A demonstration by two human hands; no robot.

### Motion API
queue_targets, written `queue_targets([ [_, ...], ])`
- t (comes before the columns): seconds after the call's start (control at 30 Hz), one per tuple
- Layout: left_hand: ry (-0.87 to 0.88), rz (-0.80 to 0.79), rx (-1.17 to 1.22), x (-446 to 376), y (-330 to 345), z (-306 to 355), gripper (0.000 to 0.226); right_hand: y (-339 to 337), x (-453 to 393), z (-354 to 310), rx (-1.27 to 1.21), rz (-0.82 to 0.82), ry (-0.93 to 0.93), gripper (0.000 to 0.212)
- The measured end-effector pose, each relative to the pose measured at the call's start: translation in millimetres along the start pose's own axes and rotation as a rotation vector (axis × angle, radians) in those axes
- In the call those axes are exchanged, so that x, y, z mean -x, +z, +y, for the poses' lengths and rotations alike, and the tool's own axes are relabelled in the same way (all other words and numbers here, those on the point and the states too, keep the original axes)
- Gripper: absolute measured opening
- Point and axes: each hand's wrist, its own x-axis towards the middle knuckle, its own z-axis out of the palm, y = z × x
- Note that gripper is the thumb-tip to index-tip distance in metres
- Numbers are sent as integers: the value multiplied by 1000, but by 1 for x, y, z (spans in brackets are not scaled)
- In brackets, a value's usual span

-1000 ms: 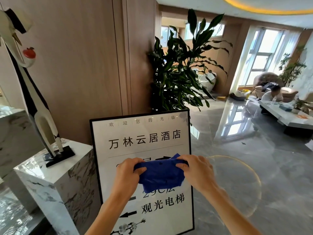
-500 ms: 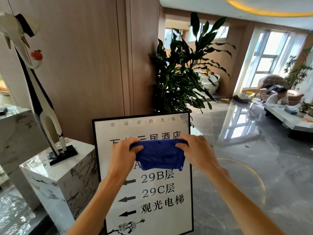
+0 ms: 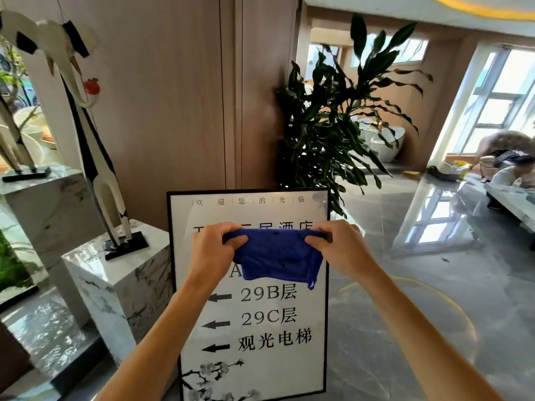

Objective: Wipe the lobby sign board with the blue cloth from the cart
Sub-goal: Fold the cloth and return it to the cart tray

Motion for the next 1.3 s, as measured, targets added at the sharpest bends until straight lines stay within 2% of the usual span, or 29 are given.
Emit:
queue_targets([
  [0.3,-28,-12,-4,16,19,0,18,0,18,22,-64,-24,4,6],
  [0.4,-14,-46,-3,18,22,-7,18,3,29,24,-41,-17,43,13],
  [0.47,-26,-89,19,18,22,-12,19,5,35,22,-36,-23,94,12],
  [0.63,17,-183,68,13,17,-28,36,17,57,7,-50,18,184,14],
  [0.83,5,-331,132,15,22,-39,24,26,96,0,-4,109,351,17],
  [1.03,121,-527,201,35,42,-37,19,27,157,-4,38,207,511,30],
  [1.07,139,-553,204,40,45,-36,17,25,167,-7,41,220,531,29],
  [1.13,178,-610,220,49,52,-33,15,21,188,-11,32,231,589,14],
  [1.3,213,-733,255,74,69,-20,14,10,232,-17,61,312,679,10],
])
